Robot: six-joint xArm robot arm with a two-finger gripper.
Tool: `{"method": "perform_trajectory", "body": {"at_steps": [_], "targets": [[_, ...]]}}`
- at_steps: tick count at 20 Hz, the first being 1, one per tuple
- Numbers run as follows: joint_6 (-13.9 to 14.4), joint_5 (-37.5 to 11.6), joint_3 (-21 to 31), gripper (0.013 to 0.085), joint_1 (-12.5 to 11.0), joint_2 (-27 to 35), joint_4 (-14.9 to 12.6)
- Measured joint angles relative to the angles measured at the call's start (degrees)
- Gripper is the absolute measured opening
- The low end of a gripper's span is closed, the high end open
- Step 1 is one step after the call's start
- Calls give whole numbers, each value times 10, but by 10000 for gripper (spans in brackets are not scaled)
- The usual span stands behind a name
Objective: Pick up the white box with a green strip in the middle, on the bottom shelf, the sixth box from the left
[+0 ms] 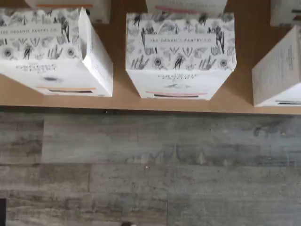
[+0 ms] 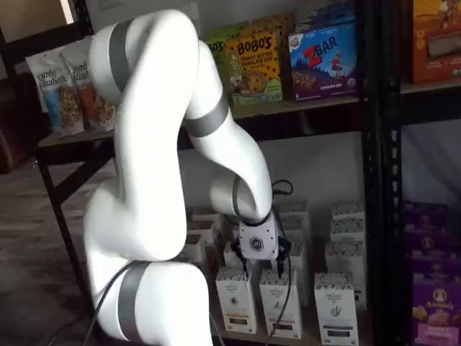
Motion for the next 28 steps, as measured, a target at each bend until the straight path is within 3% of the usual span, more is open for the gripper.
{"method": "perform_trajectory", "body": {"at_steps": [3, 5, 8, 15, 19, 22, 28], "targets": [[7, -9, -13, 850, -1, 21, -8], [-18, -12, -27, 850, 0, 41, 18], [-12, -17, -47, 850, -7, 69, 5], [-36, -12, -104, 850, -26, 133, 10], [-32, -13, -132, 850, -39, 162, -8], [-47, -13, -162, 850, -51, 190, -4], [-55, -3, -225, 850, -76, 241, -21]]}}
